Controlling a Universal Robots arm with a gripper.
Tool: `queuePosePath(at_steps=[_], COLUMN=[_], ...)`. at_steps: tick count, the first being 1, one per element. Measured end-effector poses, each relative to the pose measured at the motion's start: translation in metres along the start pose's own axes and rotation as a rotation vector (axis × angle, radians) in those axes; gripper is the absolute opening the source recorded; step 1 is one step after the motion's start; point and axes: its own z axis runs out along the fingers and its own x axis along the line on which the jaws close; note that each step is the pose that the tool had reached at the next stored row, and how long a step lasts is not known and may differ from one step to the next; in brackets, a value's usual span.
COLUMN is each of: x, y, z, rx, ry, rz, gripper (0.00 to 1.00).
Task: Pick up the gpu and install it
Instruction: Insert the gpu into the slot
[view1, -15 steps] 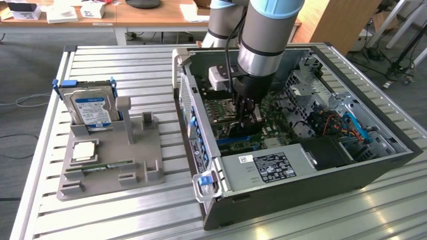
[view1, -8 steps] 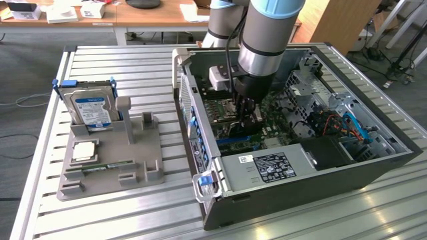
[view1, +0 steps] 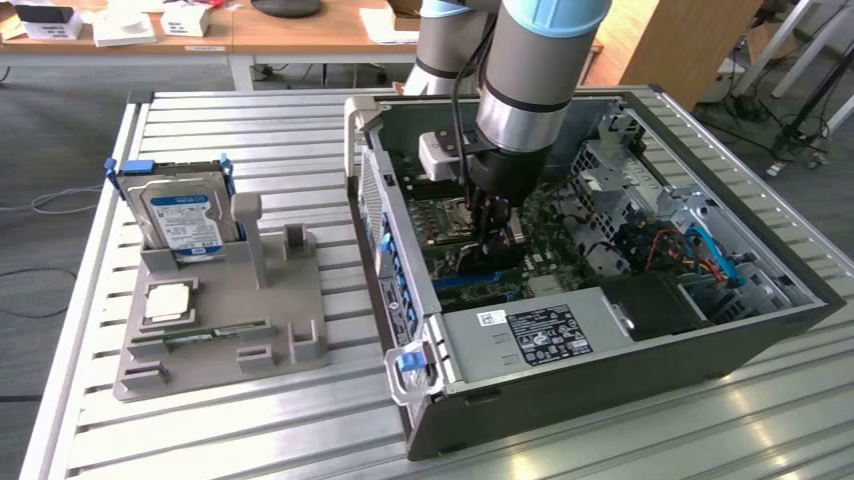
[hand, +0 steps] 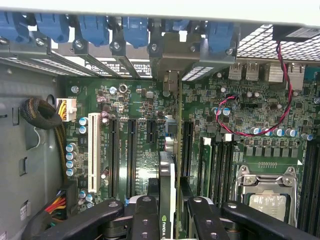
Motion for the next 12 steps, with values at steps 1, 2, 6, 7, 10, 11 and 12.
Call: queuePosePath(at_steps=[1, 2, 6, 7, 10, 11, 12], x=[0.0000, 0.0000, 0.0000, 0.0000, 0.0000, 0.0000, 0.0000], y=[0.0000, 0.0000, -0.0001, -0.0001, -0.0001, -0.0002, -0.0004], z=[0.0000, 0.0000, 0.0000, 0.0001, 0.0001, 0.0000, 0.0000], rx=[0.0000, -0.0001, -0.0044, -0.0066, -0.0128, -0.0150, -0.0173], ry=[0.0000, 0.0000, -0.0008, -0.0011, -0.0025, -0.0028, -0.0031], rz=[0.000, 0.000, 0.000, 0.000, 0.001, 0.002, 0.002], gripper=[0.27, 0.27, 0.27, 0.27, 0.27, 0.27, 0.27])
